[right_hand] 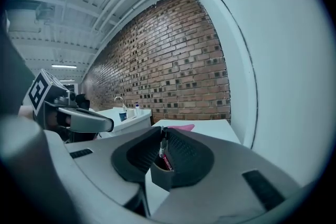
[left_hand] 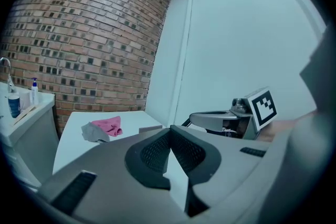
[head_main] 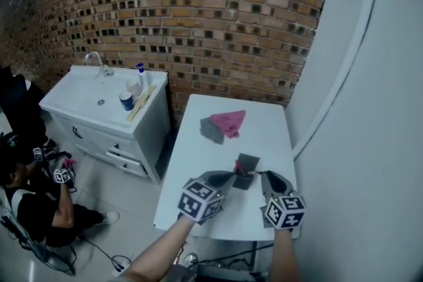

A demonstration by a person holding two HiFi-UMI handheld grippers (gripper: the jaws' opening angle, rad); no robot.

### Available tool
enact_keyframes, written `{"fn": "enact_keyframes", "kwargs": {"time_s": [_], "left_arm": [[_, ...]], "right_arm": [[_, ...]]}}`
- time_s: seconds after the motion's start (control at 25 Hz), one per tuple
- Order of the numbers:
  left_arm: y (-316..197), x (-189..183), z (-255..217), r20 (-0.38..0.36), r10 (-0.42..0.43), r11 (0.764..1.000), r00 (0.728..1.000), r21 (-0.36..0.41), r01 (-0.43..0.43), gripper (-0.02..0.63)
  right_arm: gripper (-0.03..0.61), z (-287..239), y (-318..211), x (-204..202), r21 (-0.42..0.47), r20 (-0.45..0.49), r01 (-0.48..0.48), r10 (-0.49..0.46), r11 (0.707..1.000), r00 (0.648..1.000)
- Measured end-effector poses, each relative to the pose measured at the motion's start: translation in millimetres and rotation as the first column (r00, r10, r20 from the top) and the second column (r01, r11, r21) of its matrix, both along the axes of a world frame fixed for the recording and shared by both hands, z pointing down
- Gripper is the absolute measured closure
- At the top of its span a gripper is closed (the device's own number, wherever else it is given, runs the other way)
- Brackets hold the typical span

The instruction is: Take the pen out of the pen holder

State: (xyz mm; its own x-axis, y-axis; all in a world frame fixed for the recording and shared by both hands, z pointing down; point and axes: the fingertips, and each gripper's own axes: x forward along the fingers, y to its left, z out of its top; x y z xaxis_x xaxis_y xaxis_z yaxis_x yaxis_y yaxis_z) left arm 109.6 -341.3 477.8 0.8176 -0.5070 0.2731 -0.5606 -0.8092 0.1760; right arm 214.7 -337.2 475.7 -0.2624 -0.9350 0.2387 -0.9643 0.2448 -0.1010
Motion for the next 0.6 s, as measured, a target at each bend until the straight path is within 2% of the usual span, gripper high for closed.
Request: {"fn": "enact_keyframes", "kwargs": {"time_s": [0.6], "left_arm": [[27,10,-63,-0.055,0.051,0.994,0.997,0.099,-0.046,0.606]], "right_arm": [[0.522,-94,42,-8,0.200,0.015,0.014,-0.017,0.980,1.000]]}}
